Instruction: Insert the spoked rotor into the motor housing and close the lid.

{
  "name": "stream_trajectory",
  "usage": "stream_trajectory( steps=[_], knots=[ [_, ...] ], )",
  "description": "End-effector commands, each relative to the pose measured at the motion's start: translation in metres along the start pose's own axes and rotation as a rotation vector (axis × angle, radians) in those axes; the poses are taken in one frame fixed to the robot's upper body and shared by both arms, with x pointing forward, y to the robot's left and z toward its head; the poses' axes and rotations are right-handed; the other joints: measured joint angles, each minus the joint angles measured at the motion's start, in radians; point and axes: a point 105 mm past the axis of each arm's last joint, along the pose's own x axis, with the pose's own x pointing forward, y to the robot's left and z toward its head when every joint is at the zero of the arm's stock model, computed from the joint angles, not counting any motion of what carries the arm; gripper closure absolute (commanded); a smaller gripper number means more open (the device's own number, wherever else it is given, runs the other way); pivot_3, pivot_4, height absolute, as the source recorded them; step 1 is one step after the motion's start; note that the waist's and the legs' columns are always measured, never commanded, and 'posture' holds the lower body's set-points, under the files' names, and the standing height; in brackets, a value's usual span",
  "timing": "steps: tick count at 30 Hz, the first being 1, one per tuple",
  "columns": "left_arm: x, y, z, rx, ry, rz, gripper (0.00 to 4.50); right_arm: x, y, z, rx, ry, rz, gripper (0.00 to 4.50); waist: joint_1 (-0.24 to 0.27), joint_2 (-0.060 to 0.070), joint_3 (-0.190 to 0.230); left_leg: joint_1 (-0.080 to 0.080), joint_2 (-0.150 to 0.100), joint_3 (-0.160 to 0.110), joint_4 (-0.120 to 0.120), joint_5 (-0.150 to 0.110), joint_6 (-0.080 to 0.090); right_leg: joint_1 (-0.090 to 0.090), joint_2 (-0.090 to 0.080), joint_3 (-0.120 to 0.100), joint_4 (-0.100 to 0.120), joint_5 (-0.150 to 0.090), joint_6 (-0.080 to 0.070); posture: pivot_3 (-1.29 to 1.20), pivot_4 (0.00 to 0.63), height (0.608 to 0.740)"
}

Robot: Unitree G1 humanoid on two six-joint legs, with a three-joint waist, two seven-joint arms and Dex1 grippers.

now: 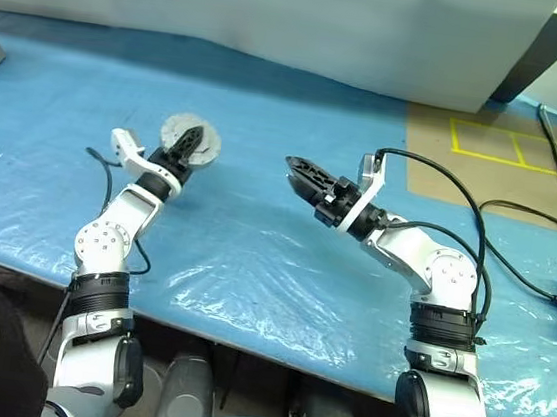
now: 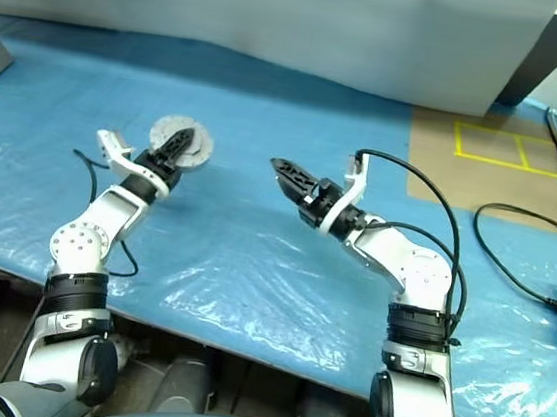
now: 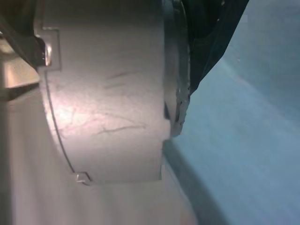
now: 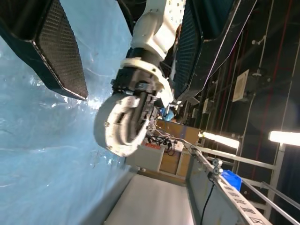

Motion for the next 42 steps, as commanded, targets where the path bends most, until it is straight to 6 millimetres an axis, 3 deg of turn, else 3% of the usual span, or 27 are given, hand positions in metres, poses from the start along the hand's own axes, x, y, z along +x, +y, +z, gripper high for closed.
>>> stream_trajectory(
  steps=[1, 8, 14, 15, 20, 29, 32, 34, 38, 42],
  knots=[
    [0.009, 0.008, 0.009, 0.112, -0.072, 0.039, 2.03, 0.005, 0.010, 0.001, -0.030, 0.018, 0.037, 1.43, 0.000, -0.001, 0.001, -0.001, 0.000, 0.000, 0.001, 0.000, 0.000, 0.000, 0.000, 0.000, 0.000, 0.000, 0.000, 0.00, 0.150, 0.740],
    [0.020, 0.040, 0.002, 0.087, -0.071, 0.123, 2.03, 0.007, 0.009, 0.000, -0.044, 0.037, 0.030, 1.43, 0.007, -0.003, 0.001, -0.001, -0.001, -0.001, 0.003, 0.000, 0.000, 0.002, -0.001, -0.001, 0.001, 0.001, 0.000, 0.00, 0.150, 0.740],
    [0.015, 0.073, 0.016, 0.095, -0.131, 0.257, 0.15, 0.006, 0.006, 0.000, -0.049, 0.037, 0.016, 1.40, 0.003, -0.001, 0.000, 0.002, -0.001, -0.001, 0.003, 0.000, 0.000, 0.003, -0.001, 0.000, 0.002, 0.001, 0.000, 0.00, 0.150, 0.740],
    [0.015, 0.075, 0.020, 0.103, -0.147, 0.272, 0.06, 0.006, 0.006, 0.000, -0.050, 0.037, 0.016, 1.40, 0.000, -0.001, 0.000, 0.003, -0.001, -0.001, 0.003, 0.000, 0.000, 0.004, -0.001, 0.000, 0.002, 0.001, 0.000, 0.00, 0.150, 0.740],
    [0.006, 0.082, 0.035, 0.125, -0.195, 0.335, 0.06, 0.006, 0.006, -0.001, -0.062, 0.042, 0.011, 1.40, -0.003, -0.001, 0.000, 0.004, 0.000, -0.001, 0.002, 0.000, 0.000, 0.004, -0.001, 0.000, 0.002, 0.001, -0.001, 0.00, 0.150, 0.740],
    [-0.033, 0.095, 0.080, 0.308, -0.363, 0.493, 0.06, 0.009, 0.005, -0.002, -0.072, 0.053, 0.018, 1.40, 0.000, -0.001, 0.000, 0.003, 0.000, 0.000, 0.001, 0.000, 0.000, 0.003, -0.001, -0.001, 0.000, 0.001, -0.001, 0.00, 0.150, 0.740],
    [-0.027, 0.075, 0.084, 0.331, -0.369, 0.396, 0.06, 0.010, 0.006, -0.003, -0.079, 0.061, 0.023, 1.40, 0.000, -0.001, 0.000, 0.002, 0.000, 0.000, 0.001, 0.000, 0.000, 0.003, -0.002, 0.000, 0.000, 0.001, -0.001, 0.00, 0.150, 0.740],
    [-0.012, 0.031, 0.077, 0.319, -0.341, 0.190, 0.06, 0.009, 0.008, -0.001, -0.116, 0.055, 0.028, 1.40, 0.007, -0.003, 0.001, 0.001, 0.000, 0.000, 0.002, 0.000, 0.000, 0.003, -0.002, -0.001, 0.000, 0.001, -0.001, 0.00, 0.150, 0.740],
    [0.001, -0.047, 0.042, 0.340, -0.229, -0.140, 0.06, 0.002, 0.018, 0.007, -0.282, 0.016, 0.047, 1.40, 0.024, -0.003, 0.001, -0.003, -0.001, 0.000, 0.003, 0.000, 0.000, 0.001, -0.005, -0.002, 0.000, 0.001, -0.001, 0.00, 0.150, 0.740],
    [0.007, -0.127, -0.012, 0.417, -0.004, -0.525, 0.06, -0.009, 0.019, 0.016, -0.495, -0.042, 0.016, 1.40, 0.027, -0.003, 0.001, -0.002, -0.002, 0.001, 0.002, 0.000, 0.000, 0.001, -0.005, -0.002, -0.001, 0.001, -0.001, 0.00, 0.150, 0.740]
  ],
)
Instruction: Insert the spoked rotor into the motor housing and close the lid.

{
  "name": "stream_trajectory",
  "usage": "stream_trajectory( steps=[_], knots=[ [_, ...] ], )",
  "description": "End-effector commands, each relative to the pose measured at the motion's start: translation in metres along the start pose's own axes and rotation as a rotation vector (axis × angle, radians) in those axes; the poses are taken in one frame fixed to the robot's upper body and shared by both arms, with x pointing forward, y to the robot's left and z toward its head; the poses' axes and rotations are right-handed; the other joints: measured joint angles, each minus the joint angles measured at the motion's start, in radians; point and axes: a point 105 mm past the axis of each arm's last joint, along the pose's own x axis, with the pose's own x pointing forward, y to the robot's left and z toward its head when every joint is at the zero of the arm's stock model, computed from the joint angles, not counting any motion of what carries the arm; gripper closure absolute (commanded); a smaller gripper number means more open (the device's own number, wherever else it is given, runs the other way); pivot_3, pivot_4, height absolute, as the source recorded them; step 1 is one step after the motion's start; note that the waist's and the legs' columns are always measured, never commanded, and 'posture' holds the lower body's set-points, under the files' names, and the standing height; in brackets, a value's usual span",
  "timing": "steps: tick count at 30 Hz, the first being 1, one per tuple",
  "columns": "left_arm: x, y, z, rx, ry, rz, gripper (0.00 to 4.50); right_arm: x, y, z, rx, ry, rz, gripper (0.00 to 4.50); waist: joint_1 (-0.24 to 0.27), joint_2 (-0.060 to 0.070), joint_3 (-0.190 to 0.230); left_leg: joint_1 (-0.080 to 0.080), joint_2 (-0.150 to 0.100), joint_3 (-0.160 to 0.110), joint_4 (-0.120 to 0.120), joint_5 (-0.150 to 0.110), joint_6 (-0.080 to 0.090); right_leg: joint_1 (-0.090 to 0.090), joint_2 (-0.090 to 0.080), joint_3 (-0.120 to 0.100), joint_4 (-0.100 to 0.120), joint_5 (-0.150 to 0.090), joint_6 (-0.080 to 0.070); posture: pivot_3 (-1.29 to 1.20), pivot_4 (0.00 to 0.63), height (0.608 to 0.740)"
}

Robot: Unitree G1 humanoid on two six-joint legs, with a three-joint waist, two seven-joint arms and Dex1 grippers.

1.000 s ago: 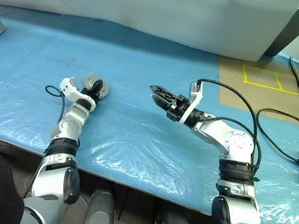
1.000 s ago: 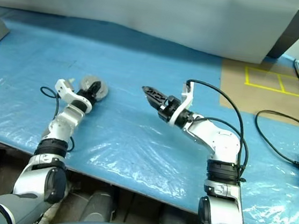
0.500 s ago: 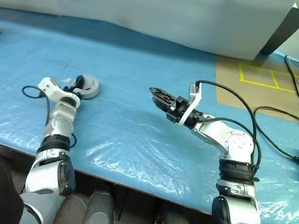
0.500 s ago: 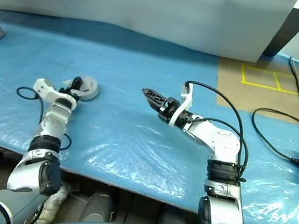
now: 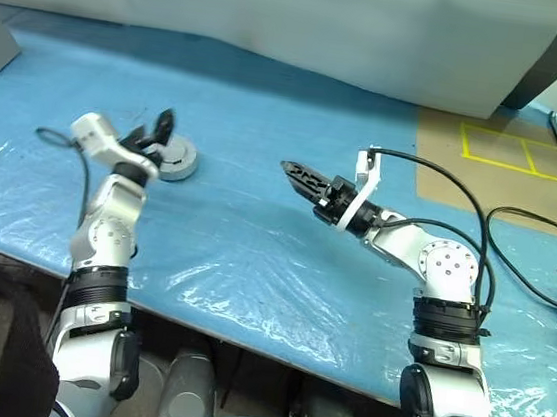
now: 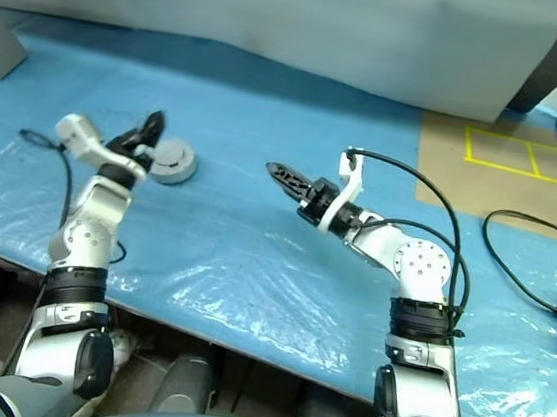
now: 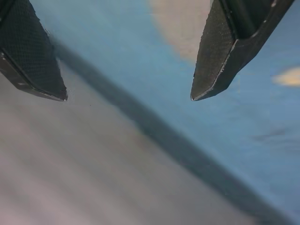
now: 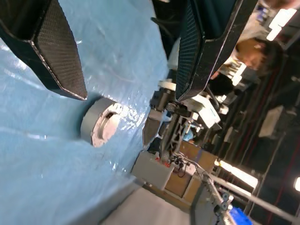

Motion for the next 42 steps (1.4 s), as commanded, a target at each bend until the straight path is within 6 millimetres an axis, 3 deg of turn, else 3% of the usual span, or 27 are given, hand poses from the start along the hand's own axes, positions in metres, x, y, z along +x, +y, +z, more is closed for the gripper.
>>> stream_trajectory(
  steps=[1, 4, 9, 14, 18, 21, 24, 28, 32, 35, 39, 42],
  knots=[
    [0.009, -0.081, -0.016, 0.084, 0.135, -0.413, 0.06, -0.009, 0.004, 0.016, -0.212, -0.088, -0.024, 1.40, -0.002, 0.000, 0.000, 0.001, 0.001, 0.000, 0.000, 0.000, 0.000, 0.000, 0.001, 0.000, 0.000, 0.000, 0.000, 0.00, 0.150, 0.740],
    [0.001, -0.093, -0.039, 0.204, 0.273, -0.568, 0.06, -0.014, -0.002, 0.023, -0.367, -0.114, -0.084, 1.40, -0.013, 0.000, 0.000, 0.001, 0.001, 0.001, -0.001, 0.000, 0.000, -0.002, 0.002, 0.002, 0.000, 0.000, 0.000, 0.00, 0.150, 0.740],
    [-0.035, -0.082, -0.079, 0.359, 0.567, -0.780, 0.06, -0.030, -0.017, 0.024, -0.454, -0.114, -0.192, 1.40, -0.038, 0.002, 0.000, 0.004, 0.002, 0.002, -0.004, 0.000, 0.000, -0.003, 0.005, 0.004, 0.000, 0.000, -0.001, 0.00, 0.150, 0.740],
    [-0.046, -0.076, -0.079, 0.347, 0.618, -0.858, 0.06, -0.051, -0.024, 0.017, -0.523, -0.078, -0.281, 1.40, -0.026, 0.002, 0.000, 0.002, 0.001, 0.002, -0.006, 0.000, 0.000, -0.003, 0.004, 0.004, -0.002, -0.001, -0.001, 0.00, 0.150, 0.740],
    [-0.049, -0.068, -0.079, 0.373, 0.630, -0.878, 0.06, -0.057, -0.025, -0.001, -0.695, 0.045, -0.328, 1.40, -0.026, 0.003, 0.001, 0.003, 0.001, 0.002, -0.005, 0.000, 0.000, -0.001, 0.003, 0.004, -0.002, -0.001, -0.001, 0.00, 0.150, 0.740],
    [-0.042, -0.062, -0.077, 0.420, 0.590, -0.851, 0.06, -0.057, -0.023, 0.000, -0.715, 0.032, -0.325, 1.40, -0.030, 0.004, 0.001, 0.005, 0.001, 0.002, -0.005, 0.000, 0.000, -0.001, 0.004, 0.004, -0.002, -0.001, -0.001, 0.00, 0.150, 0.740],
    [-0.035, -0.055, -0.077, 0.414, 0.593, -0.797, 0.06, -0.058, -0.032, 0.007, -0.737, 0.012, -0.380, 1.40, -0.030, 0.004, 0.001, 0.005, 0.001, 0.002, -0.004, 0.000, 0.000, -0.001, 0.004, 0.005, -0.001, -0.001, -0.002, 0.00, 0.150, 0.740],
    [-0.034, -0.059, -0.074, 0.402, 0.582, -0.806, 0.06, -0.057, -0.040, 0.015, -0.716, -0.016, -0.408, 1.40, -0.030, 0.004, 0.001, 0.005, 0.001, 0.003, -0.003, 0.000, 0.000, -0.001, 0.003, 0.005, 0.000, -0.001, -0.002, 0.00, 0.150, 0.740],
    [-0.034, -0.053, -0.073, 0.429, 0.582, -0.779, 0.06, -0.048, -0.038, 0.008, -0.696, 0.006, -0.370, 1.40, -0.029, 0.004, 0.001, 0.005, 0.002, 0.002, -0.004, 0.000, 0.000, -0.001, 0.004, 0.005, 0.002, -0.002, -0.004, 0.00, 0.150, 0.740],
    [-0.041, -0.060, -0.076, 0.413, 0.590, -0.811, 0.06, -0.041, -0.033, 0.007, -0.701, 0.002, -0.343, 1.40, -0.030, 0.004, 0.001, 0.004, 0.002, 0.002, -0.004, 0.000, 0.001, -0.002, 0.004, 0.005, 0.002, -0.002, -0.004, 0.00, 0.150, 0.740],
    [-0.045, -0.050, -0.079, 0.439, 0.605, -0.779, 0.06, -0.040, -0.040, 0.002, -0.668, 0.006, -0.354, 1.40, -0.030, 0.004, 0.001, 0.005, 0.002, 0.002, -0.004, 0.000, 0.001, -0.002, 0.004, 0.004, 0.002, -0.002, -0.005, 0.00, 0.150, 0.740],
    [-0.044, -0.052, -0.076, 0.430, 0.593, -0.774, 0.06, -0.039, -0.034, 0.002, -0.668, 0.004, -0.326, 1.40, -0.028, 0.004, 0.001, 0.005, 0.002, 0.002, -0.003, 0.000, 0.001, -0.002, 0.004, 0.004, 0.003, -0.002, -0.005, 0.00, 0.150, 0.740]
  ],
)
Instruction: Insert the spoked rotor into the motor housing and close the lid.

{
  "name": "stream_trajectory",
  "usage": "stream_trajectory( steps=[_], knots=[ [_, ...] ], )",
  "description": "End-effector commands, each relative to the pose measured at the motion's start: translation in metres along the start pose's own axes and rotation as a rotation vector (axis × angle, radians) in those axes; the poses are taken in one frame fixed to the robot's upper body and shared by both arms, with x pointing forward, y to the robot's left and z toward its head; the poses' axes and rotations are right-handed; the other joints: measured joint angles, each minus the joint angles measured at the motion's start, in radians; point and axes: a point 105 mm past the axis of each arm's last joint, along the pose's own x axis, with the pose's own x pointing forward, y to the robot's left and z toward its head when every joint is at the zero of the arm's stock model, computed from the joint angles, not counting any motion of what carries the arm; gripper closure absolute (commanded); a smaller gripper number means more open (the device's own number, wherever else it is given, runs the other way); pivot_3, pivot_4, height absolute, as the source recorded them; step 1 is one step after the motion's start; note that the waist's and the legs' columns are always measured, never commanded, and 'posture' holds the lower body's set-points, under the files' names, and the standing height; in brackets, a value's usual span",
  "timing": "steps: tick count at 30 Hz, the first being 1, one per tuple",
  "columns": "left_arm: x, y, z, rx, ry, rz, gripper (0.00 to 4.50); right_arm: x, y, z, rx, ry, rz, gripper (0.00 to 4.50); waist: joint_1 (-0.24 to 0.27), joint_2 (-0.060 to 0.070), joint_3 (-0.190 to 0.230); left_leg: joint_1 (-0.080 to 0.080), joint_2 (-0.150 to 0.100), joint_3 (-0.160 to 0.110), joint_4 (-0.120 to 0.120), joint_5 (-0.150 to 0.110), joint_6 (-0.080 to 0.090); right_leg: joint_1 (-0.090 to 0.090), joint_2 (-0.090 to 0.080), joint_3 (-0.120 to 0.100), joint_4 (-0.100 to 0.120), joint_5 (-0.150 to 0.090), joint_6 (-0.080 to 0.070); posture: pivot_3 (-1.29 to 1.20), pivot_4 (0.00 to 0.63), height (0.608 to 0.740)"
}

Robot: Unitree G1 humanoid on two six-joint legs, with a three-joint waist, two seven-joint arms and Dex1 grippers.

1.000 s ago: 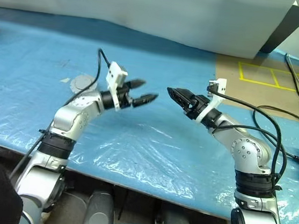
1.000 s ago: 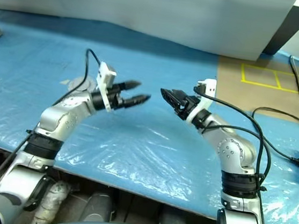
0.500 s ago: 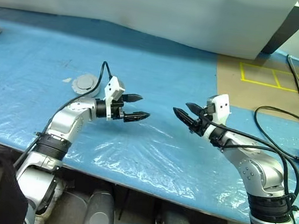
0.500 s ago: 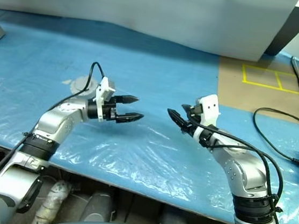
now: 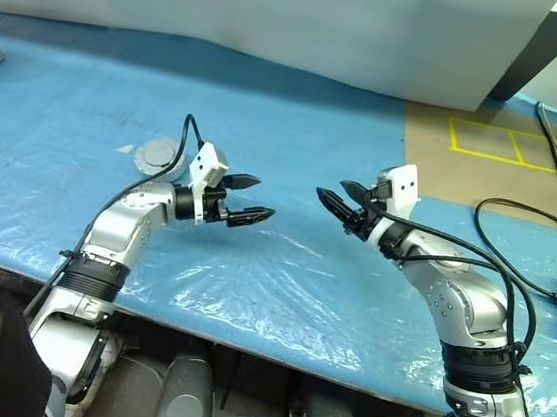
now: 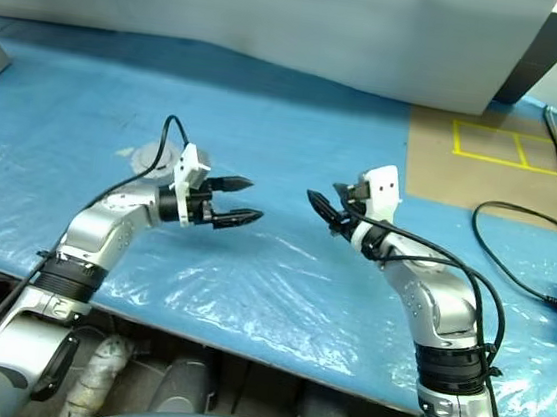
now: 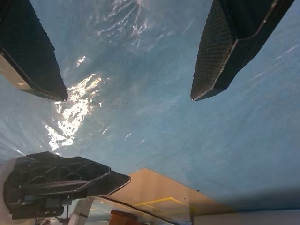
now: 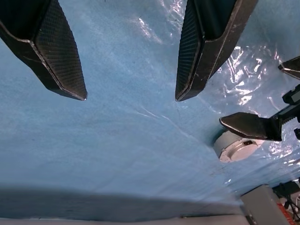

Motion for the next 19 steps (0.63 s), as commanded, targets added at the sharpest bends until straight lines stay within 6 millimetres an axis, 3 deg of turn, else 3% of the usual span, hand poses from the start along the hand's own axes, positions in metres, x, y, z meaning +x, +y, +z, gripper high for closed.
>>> stream_trajectory(
  steps=[1, 19],
  knots=[
    [-0.003, -0.001, 0.015, 0.041, -0.036, -0.007, 0.06, -0.003, 0.009, 0.014, -0.024, -0.045, 0.046, 1.40, 0.001, 0.000, 0.000, 0.000, 0.000, 0.000, 0.000, 0.000, 0.000, 0.000, 0.000, 0.000, 0.000, 0.000, 0.000, 0.00, 0.150, 0.740],
    [0.003, 0.009, 0.015, 0.061, -0.056, 0.052, 0.06, -0.003, -0.001, 0.012, -0.030, -0.035, 0.000, 1.40, 0.000, 0.000, 0.000, 0.000, 0.000, 0.000, 0.001, 0.000, 0.000, 0.000, 0.000, 0.000, 0.001, 0.000, 0.000, 0.00, 0.150, 0.740]
  ],
)
